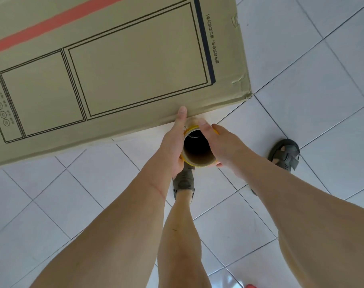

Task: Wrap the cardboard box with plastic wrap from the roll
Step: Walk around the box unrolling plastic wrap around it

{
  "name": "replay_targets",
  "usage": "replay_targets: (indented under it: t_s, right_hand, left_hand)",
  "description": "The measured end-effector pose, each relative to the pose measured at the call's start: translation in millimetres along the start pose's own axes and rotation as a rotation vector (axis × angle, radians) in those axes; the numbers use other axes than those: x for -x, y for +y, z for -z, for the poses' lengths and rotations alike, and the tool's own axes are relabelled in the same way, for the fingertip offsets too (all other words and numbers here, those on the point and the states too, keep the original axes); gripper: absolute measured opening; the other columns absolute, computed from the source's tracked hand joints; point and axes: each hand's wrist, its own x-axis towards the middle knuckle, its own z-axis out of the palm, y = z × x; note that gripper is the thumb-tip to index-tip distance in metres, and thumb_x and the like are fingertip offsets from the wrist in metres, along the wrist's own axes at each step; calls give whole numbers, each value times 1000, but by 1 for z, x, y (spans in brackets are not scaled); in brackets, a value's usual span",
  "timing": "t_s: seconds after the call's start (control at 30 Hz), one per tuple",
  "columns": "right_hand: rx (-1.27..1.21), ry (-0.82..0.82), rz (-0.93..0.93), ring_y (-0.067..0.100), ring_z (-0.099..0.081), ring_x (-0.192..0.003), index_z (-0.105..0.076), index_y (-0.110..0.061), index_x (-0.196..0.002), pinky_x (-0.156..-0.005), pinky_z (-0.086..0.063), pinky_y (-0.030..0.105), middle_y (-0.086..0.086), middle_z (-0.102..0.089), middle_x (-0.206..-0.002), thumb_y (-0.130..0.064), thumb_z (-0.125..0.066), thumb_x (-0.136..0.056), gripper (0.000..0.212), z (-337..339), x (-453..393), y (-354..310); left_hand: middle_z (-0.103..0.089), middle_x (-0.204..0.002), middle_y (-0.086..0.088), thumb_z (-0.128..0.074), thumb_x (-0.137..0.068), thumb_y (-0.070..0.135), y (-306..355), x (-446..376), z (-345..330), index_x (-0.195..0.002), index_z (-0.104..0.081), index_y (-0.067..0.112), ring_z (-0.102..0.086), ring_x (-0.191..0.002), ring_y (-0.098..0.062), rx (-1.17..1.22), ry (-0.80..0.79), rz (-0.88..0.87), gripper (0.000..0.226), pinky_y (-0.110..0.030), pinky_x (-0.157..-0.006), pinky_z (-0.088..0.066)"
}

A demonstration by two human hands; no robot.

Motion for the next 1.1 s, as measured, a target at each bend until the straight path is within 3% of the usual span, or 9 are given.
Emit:
replay_targets:
  t_s: [0.1,0.2,0.37,0.47,0.63,0.8,0.9,1.0,1.1]
  right_hand:
    - [208,62,66,30,-48,-127,-36,-32,-149,-103,-40,41,5,-52,-142,-75,-18,-92,73,17,4,3]
    - [368,130,99,30,-50,-123,-39,-35,-145,-97,-40,41,4,-57,-136,-69,-14,-95,65,30,6,5]
    - [-42,2,-18,22,-70,-89,-44,-34,-139,-93,-52,44,-6,-57,-122,-83,-23,-84,76,32,4,17]
    - [-93,3,-9,22,-66,-95,-46,-34,-139,-94,-52,45,-1,-58,-129,-84,-24,-81,80,34,1,22]
    - [292,83,119,32,-56,-111,-43,-34,-137,-98,-44,46,5,-58,-131,-67,-14,-96,60,54,2,25]
    - [-3,54,27,26,-70,-91,-38,-32,-143,-97,-48,43,1,-57,-126,-79,-19,-88,75,54,1,26]
    - [-194,48,2,20,-70,-78,-50,-35,-129,-90,-54,43,-2,-60,-120,-78,-25,-88,65,58,4,29]
    - [-29,116,42,25,-66,-93,-52,-32,-132,-90,-52,41,3,-60,-121,-76,-19,-91,68,72,4,34]
    - [159,163,83,31,-55,-112,-52,-31,-130,-99,-42,44,5,-60,-119,-72,-13,-93,67,86,3,36]
  left_hand:
    - [-82,-122,-17,-37,-89,97,-3,4,-12,-137,-71,10,-78,-119,-35,57,-89,60,105,-55,-114,-56]
    - [-81,-125,-16,-37,-75,106,-8,3,-25,-138,-71,13,-76,-122,-37,66,-91,95,117,-59,-117,-52]
    - [-82,-118,-9,-56,-78,98,-2,6,-38,-131,-68,22,-77,-113,-32,-51,96,15,93,-51,-111,-57]
    - [-83,-121,-12,-59,-59,103,-2,3,-42,-143,-65,20,-79,-115,-34,-6,1,35,118,-57,-112,-57]
    - [-83,-122,-16,-28,-89,98,-3,8,-56,-133,-73,10,-78,-118,-32,22,-92,60,107,-53,-116,-54]
    - [-82,-121,-7,-47,-90,92,0,9,-65,-136,-70,19,-77,-116,-26,-77,58,-15,89,-43,-115,-54]
    - [-83,-122,-12,-51,-88,91,6,7,-72,-139,-71,18,-78,-119,-33,-58,-7,-14,91,-56,-116,-54]
    - [-82,-123,-16,-36,-88,97,8,8,-83,-139,-70,14,-76,-121,-36,-45,-111,28,104,-60,-114,-54]
    - [-82,-124,-13,-32,-79,104,4,8,-94,-141,-68,18,-77,-120,-34,-35,-93,72,113,-58,-114,-55]
